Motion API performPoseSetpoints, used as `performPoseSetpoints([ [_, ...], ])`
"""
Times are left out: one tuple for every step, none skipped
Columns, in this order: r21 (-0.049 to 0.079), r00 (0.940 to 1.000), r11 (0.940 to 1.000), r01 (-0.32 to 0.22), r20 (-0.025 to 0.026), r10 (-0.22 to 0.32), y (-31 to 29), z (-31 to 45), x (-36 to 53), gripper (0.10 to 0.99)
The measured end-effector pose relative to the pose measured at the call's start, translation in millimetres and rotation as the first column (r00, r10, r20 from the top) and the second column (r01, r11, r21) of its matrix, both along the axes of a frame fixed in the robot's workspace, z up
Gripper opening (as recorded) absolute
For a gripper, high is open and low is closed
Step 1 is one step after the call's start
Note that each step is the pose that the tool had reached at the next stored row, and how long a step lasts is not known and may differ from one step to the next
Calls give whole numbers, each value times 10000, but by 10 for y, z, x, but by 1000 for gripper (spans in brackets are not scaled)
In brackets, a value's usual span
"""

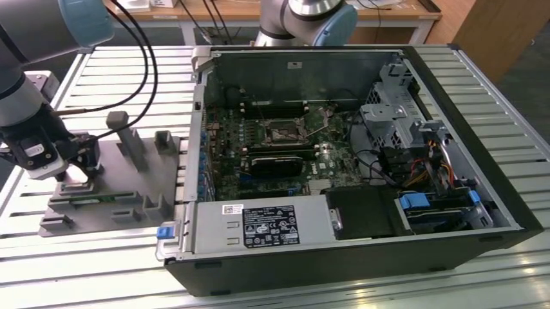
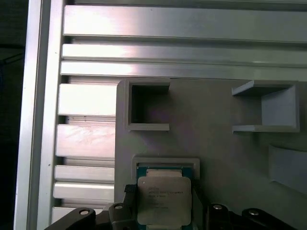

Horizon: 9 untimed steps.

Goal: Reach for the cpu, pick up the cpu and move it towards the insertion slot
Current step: 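Pick up the cpu and move it towards the insertion slot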

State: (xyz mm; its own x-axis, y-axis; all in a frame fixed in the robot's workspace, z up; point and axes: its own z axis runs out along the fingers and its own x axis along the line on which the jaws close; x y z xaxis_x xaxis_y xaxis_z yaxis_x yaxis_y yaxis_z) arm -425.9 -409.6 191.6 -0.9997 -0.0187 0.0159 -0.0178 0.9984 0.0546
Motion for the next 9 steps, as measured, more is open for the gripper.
performPoseSetpoints([
  [2,10000,10000,0,2,0,0,7,0,541],
  [1,10000,10000,0,1,0,0,23,0,541],
  [2,10000,10000,0,3,0,0,39,1,541],
  [1,10000,10000,0,2,0,0,51,1,541],
  [2,10000,10000,0,1,0,0,63,0,541],
  [1,10000,10000,0,1,0,-1,72,0,541],
  [10,10000,10000,-3,4,3,-5,74,1,541],
  [10,10000,10000,0,3,0,-7,78,0,541],
  [11,10000,10000,0,2,0,-8,82,0,541],
])
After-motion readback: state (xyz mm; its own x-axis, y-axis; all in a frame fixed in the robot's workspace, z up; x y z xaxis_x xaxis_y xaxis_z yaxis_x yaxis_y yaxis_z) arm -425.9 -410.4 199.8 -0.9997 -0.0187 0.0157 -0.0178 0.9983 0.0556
